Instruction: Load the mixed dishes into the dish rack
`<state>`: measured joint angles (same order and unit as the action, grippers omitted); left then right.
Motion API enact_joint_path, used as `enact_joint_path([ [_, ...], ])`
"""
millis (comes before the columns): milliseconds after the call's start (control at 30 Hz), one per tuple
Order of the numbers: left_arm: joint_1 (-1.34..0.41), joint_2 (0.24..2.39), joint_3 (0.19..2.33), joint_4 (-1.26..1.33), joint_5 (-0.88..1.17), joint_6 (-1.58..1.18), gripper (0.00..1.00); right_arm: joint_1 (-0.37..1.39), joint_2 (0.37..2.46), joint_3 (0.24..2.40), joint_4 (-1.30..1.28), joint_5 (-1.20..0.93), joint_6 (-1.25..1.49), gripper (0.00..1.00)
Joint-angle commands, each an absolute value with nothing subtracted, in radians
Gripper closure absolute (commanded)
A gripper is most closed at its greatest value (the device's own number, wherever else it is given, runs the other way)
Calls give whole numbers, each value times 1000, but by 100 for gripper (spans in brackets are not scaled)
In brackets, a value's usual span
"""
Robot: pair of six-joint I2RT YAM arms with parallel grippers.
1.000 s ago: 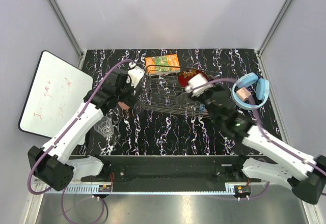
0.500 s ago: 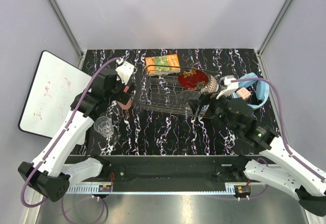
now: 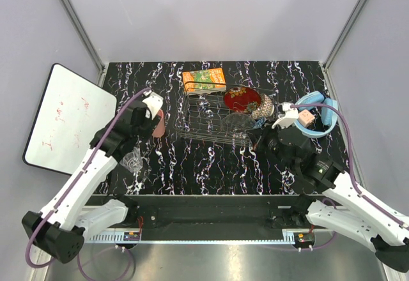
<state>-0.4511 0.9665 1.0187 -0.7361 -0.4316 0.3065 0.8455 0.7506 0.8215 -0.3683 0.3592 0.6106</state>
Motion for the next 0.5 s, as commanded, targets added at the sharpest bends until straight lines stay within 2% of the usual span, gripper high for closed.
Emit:
enact_joint_path([
  [0,-448,1021,1012,-664,-477,319,37,850,730,798,-328,408,634,86],
  [33,-448,1035,1009,-644,-483,324,42,850,726,790,-327,407,635,72],
  [67,-448,1049,1009,-628,-485,331,49,851,729,787,-324,403,629,66],
  [133,-448,1100,1022,-594,-488,331,74,850,735,788,-322,400,624,53],
  [167,-446,1117,1038,-588,-480,331,82,850,742,790,-322,396,620,52],
  [200,-446,1146,1048,-583,-474,328,87,850,747,792,-322,394,620,51],
  [267,-446,1173,1080,-581,-460,319,75,850,758,793,-319,393,615,51],
  [333,-445,1206,1095,-583,-437,319,50,851,764,792,-313,391,611,51],
  [433,-445,1236,1097,-569,-419,328,22,850,776,792,-301,385,604,51],
  [467,-445,1256,1097,-563,-419,330,20,851,779,792,-296,387,601,50],
])
